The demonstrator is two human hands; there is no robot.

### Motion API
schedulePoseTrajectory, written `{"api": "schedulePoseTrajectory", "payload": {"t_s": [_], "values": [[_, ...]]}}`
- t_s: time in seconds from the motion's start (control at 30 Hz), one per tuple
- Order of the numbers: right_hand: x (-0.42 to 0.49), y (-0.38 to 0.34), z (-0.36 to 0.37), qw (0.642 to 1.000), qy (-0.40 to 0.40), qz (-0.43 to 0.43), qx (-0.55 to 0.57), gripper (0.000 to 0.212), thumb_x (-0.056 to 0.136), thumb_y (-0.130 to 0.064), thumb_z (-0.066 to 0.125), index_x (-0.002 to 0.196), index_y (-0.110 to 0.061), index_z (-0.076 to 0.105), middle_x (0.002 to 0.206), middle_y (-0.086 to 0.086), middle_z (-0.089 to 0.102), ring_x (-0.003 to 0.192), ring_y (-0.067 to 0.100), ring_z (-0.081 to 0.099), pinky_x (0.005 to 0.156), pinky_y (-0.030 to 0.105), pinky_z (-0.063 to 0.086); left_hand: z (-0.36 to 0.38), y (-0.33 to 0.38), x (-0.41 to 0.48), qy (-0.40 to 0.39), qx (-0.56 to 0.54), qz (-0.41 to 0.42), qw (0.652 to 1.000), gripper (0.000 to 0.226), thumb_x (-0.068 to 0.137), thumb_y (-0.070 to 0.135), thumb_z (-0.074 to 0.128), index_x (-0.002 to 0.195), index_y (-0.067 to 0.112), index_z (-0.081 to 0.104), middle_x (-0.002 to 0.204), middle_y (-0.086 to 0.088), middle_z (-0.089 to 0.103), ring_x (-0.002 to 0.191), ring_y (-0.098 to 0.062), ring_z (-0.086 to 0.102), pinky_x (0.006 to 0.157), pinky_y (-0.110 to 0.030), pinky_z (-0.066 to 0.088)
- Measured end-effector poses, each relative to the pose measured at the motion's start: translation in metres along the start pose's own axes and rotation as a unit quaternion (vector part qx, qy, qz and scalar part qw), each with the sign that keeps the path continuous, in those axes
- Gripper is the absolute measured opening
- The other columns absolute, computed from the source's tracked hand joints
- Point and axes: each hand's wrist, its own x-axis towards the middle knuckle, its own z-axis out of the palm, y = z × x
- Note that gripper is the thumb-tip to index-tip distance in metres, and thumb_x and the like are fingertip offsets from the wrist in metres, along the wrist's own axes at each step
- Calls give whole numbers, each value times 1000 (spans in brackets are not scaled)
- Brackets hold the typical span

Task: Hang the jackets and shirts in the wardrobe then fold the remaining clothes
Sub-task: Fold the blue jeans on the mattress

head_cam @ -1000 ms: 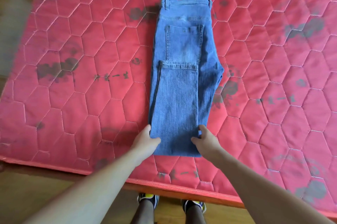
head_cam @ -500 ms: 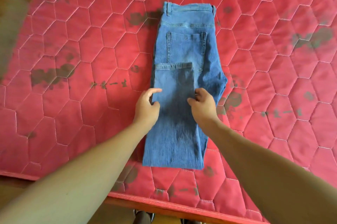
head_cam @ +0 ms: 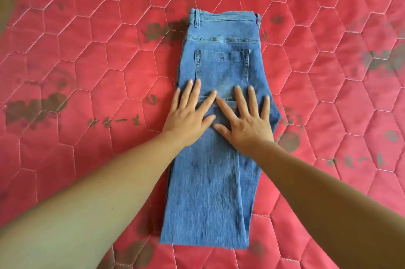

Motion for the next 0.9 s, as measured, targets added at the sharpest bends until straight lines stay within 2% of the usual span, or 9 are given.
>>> {"api": "schedulePoseTrajectory", "payload": {"t_s": [0.17, 0.27, 0.33, 0.4, 0.53, 0.63, 0.73, 0.8, 0.9], "values": [[6, 10, 4, 1000, -20, 7, 12, 76, 91, -83, 8, 157, -47, -3, 169, 8, -9, 155, 35, -10, 120, 64, -6, 4, -9, 5, 2, 14, 20, 1000, 66, 100, 59, 27, 160, 34, 15, 168, -14, 5, 156, -29, 4, 125, -52, 8], [21, 16, -14, 996, 60, 15, 62, 64, 96, -69, 29, 144, -31, 48, 157, 14, 35, 146, 39, 29, 115, 63, 22, -13, -15, 25, 39, 9, 0, 999, 63, 101, 55, 27, 158, 28, 27, 166, -9, 23, 154, -27, 17, 119, -51, 22], [48, 24, -23, 987, 151, 13, 61, 54, 99, -59, 39, 125, -19, 64, 145, 16, 49, 139, 39, 41, 110, 58, 31, -22, -21, 57, 58, 13, -21, 998, 64, 101, 56, 29, 159, 29, 22, 167, -12, 17, 155, -29, 12, 121, -53, 17], [80, 30, -30, 989, 141, 15, 47, 59, 100, -59, 36, 141, -20, 54, 159, 17, 34, 150, 37, 24, 118, 61, 20, -24, -28, 91, 31, 21, -38, 999, 69, 101, 60, 27, 161, 31, 10, 168, -15, 0, 156, -30, -4, 124, -54, 6], [111, 40, -17, 998, 41, 50, 6, 83, 94, -76, 5, 161, -28, -1, 169, 7, -8, 155, 26, -16, 122, 60, -3, -6, -38, 116, -16, 24, -46, 999, 75, 97, 67, 19, 161, 33, 1, 168, -16, -10, 155, -28, -9, 125, -52, -1], [111, 44, -25, 998, 23, 38, 38, 83, 93, -78, 10, 161, -31, 1, 170, 6, -5, 155, 25, -13, 124, 56, 2, -10, -41, 117, -8, 24, -37, 999, 73, 96, 67, 23, 160, 34, 12, 168, -17, 3, 155, -30, 3, 125, -51, 5], [121, 50, -46, 997, 58, 40, 43, 66, 99, -65, 26, 154, -28, 33, 163, 10, 23, 152, 30, 15, 116, 54, 23, -32, -44, 133, 14, 57, -18, 998, 66, 96, 64, 21, 154, 33, 31, 159, -19, 26, 151, -35, 16, 122, -53, 13], [130, 55, -46, 992, 85, 73, 48, 62, 101, -60, 29, 152, -26, 36, 164, 11, 19, 151, 32, 15, 116, 55, 23, -34, -50, 146, 36, 63, -15, 997, 67, 96, 65, 20, 156, 35, 26, 162, -20, 17, 153, -37, 6, 122, -56, 10], [133, 57, -22, 988, 79, 115, 71, 77, 99, -69, 20, 161, -25, 11, 169, 4, -10, 155, 30, -9, 123, 59, 6, -13, -59, 151, 32, 14, -23, 999, 76, 95, 69, 25, 160, 34, 8, 167, -17, -14, 155, -30, -13, 125, -52, 8]]}}
